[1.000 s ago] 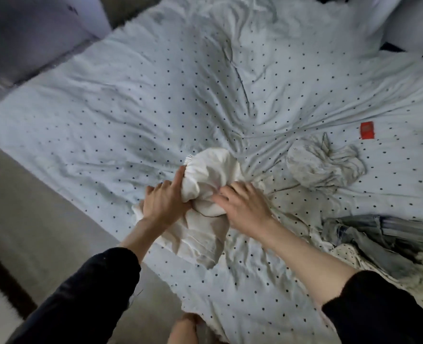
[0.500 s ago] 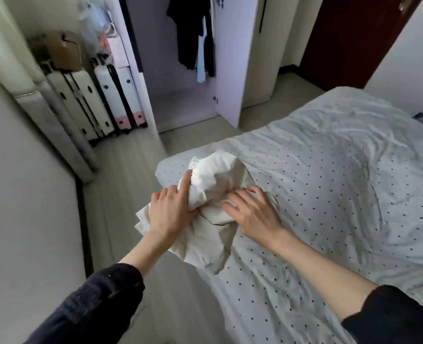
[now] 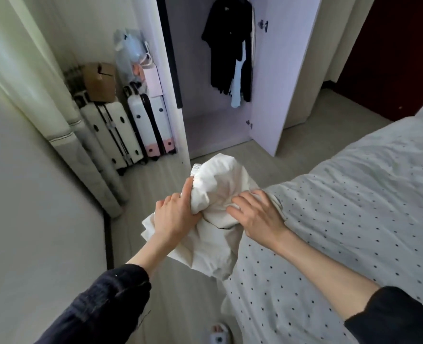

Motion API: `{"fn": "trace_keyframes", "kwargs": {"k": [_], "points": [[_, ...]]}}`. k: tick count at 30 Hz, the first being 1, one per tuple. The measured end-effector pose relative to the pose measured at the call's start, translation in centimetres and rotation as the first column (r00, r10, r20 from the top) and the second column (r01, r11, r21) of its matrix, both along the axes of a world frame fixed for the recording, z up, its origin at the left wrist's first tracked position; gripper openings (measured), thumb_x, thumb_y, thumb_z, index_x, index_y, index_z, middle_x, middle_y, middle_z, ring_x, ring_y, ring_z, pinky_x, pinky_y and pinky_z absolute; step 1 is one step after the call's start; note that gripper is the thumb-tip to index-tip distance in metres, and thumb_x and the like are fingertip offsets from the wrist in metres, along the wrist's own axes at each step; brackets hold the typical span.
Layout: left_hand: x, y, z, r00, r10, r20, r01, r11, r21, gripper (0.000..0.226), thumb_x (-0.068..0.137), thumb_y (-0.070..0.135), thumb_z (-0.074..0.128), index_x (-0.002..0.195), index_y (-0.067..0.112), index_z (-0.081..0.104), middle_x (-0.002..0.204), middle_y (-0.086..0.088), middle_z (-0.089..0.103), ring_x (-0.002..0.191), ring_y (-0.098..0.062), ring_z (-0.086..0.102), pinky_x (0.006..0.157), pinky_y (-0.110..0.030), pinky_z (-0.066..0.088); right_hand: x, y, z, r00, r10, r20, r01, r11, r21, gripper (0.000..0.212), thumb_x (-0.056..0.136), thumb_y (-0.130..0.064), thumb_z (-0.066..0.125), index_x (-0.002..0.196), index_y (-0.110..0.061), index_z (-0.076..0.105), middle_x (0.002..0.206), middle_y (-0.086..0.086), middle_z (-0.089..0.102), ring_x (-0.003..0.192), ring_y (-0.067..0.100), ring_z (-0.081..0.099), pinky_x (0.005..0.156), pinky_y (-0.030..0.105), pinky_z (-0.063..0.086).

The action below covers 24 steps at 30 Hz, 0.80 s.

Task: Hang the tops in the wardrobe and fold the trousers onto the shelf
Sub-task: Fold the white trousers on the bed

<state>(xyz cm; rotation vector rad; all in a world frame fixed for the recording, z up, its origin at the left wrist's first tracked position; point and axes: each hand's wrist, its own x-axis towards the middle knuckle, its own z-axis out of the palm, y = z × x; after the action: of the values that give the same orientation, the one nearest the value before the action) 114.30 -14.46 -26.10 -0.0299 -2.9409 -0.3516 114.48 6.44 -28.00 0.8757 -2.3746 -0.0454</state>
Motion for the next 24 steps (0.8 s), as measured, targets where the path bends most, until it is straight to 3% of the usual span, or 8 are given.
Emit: {"fn": "trace_keyframes", "kwargs": {"k": [3,11,19,24], "points": [[-7.3,-0.7,1.0,1.0,0.009,-0.03,-0.009,1.0,0.001,0.08,0.08,0.044,0.057,0.145,0.032,0.013,0.093,0.001,0.062,0.092,-0.023,0.06,0.077,-0.033,0.036,-7.6,-0.6,1.4,1.0,0.016,0.011,-0.016,1.0,0.013,0.038,0.081,0.0,0.031,0.082,-0.018,0.064,0.083,0.0,0.062,0.076,0.022,0.061,0.079,0.034,0.038],[-22.9,-2.0,2.9,0.999,-0.041,-0.033,0.043,0.998,0.045,0.074,0.081,0.04,0.056,0.142,0.03,0.015,0.085,0.001,0.058,0.087,-0.025,0.059,0.072,-0.033,0.033,-22.7,-1.4,3.6,0.998,-0.041,0.051,0.035,0.993,0.116,0.041,0.067,0.006,0.029,0.081,-0.018,0.059,0.083,-0.001,0.059,0.079,0.021,0.059,0.072,0.033,0.045],[-41.2,-2.2,2.9,0.981,-0.192,0.018,0.19,0.98,0.058,0.069,0.084,0.043,0.05,0.141,0.027,0.015,0.093,-0.001,0.063,0.087,-0.027,0.062,0.074,-0.035,0.037,-37.8,-2.5,4.6,0.963,-0.26,0.078,0.243,0.954,0.175,0.034,0.055,0.002,0.065,0.083,-0.018,0.064,0.088,-0.001,0.063,0.082,0.022,0.061,0.07,0.034,0.047],[-50.9,-3.4,5.2,0.975,-0.224,-0.007,0.223,0.966,0.129,0.072,0.084,0.042,0.05,0.142,0.026,0.01,0.095,-0.005,0.061,0.091,-0.029,0.06,0.083,-0.039,0.04,-47.5,-4.0,6.7,0.95,-0.311,0.019,0.307,0.946,0.106,0.037,0.061,0.002,0.054,0.089,-0.018,0.067,0.094,-0.001,0.064,0.089,0.022,0.062,0.079,0.037,0.048]]}}
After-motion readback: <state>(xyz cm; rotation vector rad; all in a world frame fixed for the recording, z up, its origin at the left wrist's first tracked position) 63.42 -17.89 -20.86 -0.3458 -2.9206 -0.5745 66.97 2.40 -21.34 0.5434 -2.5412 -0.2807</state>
